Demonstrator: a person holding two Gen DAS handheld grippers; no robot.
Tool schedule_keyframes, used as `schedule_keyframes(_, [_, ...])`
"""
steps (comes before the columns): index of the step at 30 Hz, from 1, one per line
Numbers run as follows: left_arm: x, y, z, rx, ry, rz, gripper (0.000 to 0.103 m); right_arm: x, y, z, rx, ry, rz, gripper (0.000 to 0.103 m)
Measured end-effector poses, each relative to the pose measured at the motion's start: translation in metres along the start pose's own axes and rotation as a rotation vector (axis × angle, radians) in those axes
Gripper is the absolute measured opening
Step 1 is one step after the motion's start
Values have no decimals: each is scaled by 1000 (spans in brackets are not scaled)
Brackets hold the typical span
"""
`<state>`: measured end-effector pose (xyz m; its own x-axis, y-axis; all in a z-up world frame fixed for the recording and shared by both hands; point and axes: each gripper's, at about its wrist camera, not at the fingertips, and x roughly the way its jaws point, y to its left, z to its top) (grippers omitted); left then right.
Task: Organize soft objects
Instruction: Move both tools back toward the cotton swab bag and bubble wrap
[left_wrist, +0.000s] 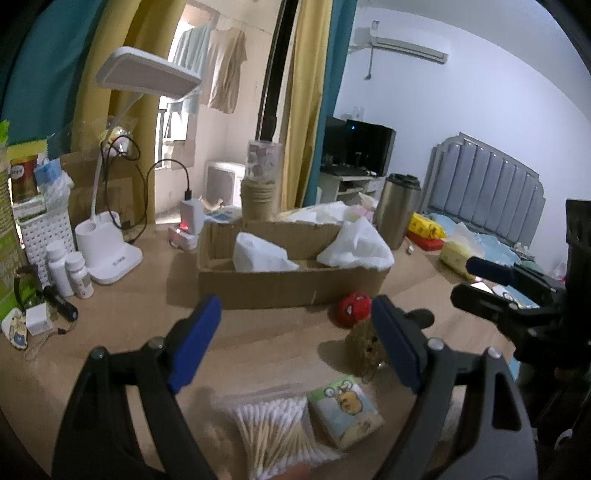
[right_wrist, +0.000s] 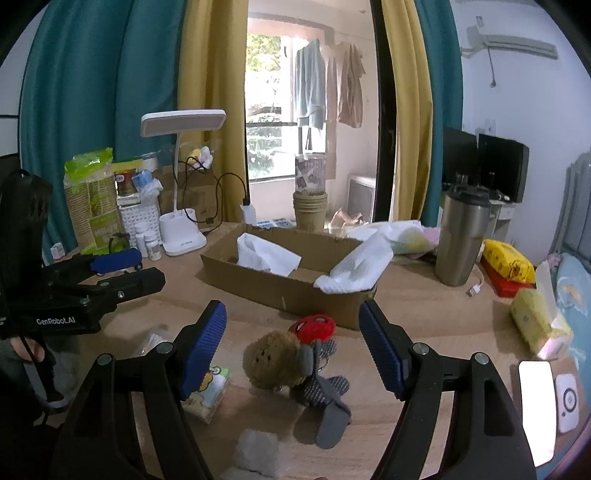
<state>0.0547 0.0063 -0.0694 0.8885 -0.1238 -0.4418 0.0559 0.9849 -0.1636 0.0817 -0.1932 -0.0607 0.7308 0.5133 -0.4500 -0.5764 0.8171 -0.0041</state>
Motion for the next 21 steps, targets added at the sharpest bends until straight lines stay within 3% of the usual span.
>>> schedule_keyframes(21, [-5, 1, -22, 9, 55, 22, 85, 0, 6, -26, -6, 66, -7, 77])
